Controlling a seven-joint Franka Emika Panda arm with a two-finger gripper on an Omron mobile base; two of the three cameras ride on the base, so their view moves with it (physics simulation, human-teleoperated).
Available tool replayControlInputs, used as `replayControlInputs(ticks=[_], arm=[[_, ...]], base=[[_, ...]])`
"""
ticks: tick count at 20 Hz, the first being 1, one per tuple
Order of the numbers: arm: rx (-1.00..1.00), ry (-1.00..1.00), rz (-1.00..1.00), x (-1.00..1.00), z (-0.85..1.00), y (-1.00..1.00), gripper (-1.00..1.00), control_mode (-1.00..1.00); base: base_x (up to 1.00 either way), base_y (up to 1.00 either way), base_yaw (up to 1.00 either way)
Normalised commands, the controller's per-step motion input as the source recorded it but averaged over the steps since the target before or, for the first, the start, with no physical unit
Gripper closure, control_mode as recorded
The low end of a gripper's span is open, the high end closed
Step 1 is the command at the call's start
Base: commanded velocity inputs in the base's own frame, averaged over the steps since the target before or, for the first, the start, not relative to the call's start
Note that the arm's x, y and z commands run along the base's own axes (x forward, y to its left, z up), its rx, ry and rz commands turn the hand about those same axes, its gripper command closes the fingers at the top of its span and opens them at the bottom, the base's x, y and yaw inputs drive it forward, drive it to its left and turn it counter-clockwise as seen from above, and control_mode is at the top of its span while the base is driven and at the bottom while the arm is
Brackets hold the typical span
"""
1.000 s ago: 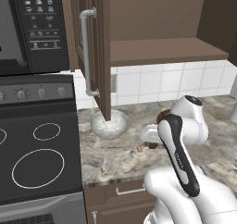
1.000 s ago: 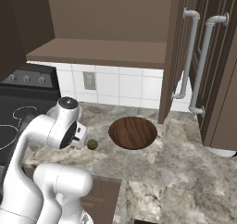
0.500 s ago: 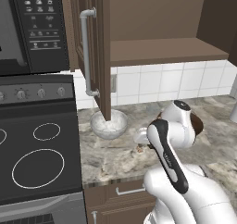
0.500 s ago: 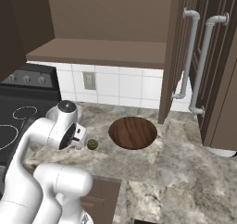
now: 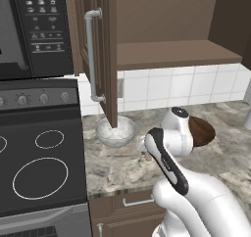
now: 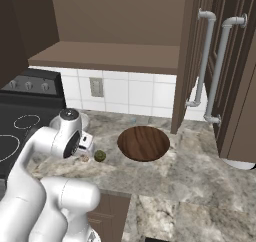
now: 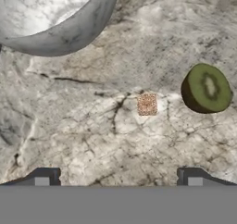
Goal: Pick both bowls and place them on the counter. Then place the kiwi in one bowl and place the sugar cube in the other bowl.
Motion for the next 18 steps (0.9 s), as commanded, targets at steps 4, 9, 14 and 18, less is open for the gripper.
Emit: replayControlInputs(ticks=[4, 9, 14, 18], arm=[[-0.01, 0.0, 0.0, 0.32, -0.22, 0.0, -1.0, -1.0], [0.0, 0.03, 0.0, 0.16, -0.17, 0.0, -1.0, -1.0], [0.0, 0.08, 0.0, 0.04, -0.24, 0.0, -1.0, -1.0], [0.0, 0.06, 0.0, 0.07, -0.28, 0.0, -1.0, -1.0]], base=[[0.0, 0.0, 0.0], [0.0, 0.0, 0.0], [0.0, 0.0, 0.0], [0.0, 0.0, 0.0]])
